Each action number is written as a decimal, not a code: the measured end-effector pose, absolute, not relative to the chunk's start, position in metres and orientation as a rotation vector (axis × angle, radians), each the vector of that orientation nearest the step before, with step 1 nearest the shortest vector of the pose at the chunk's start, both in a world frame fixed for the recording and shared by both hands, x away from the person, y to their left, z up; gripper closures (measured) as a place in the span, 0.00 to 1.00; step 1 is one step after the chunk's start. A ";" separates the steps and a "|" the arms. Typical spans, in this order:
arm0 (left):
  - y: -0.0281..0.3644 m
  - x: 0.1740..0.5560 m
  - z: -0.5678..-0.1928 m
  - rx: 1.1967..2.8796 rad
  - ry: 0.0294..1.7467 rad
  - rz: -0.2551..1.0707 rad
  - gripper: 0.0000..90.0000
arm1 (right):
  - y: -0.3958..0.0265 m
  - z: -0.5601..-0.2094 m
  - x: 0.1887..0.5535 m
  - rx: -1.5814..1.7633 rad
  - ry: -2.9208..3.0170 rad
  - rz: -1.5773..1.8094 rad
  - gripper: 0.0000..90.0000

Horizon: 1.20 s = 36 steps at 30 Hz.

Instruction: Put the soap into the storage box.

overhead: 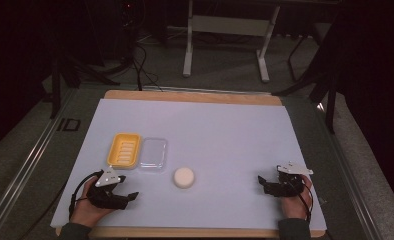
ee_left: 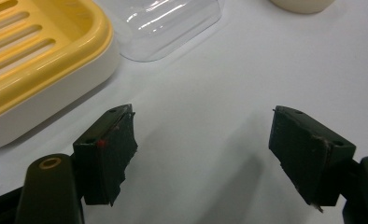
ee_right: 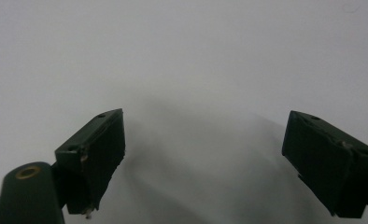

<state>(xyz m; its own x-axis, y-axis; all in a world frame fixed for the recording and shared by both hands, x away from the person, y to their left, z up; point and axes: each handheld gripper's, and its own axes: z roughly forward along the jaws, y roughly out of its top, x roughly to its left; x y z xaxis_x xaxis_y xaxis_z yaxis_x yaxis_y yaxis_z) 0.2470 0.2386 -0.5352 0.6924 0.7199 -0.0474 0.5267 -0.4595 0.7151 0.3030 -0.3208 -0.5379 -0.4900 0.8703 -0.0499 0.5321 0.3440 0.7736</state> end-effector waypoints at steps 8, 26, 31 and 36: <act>0.233 0.246 -0.537 2.199 0.932 0.336 0.27 | -0.322 -0.536 0.294 1.145 2.112 1.052 0.16; 0.225 0.255 -0.525 2.294 0.816 0.380 0.26 | -0.321 -0.537 0.292 1.120 2.099 1.053 0.16; 0.218 0.260 -0.519 2.350 0.765 0.399 0.26 | -0.322 -0.536 0.291 1.116 2.083 1.067 0.16; 0.215 0.263 -0.515 2.372 0.738 0.396 0.26 | -0.322 -0.536 0.290 1.116 2.082 1.068 0.16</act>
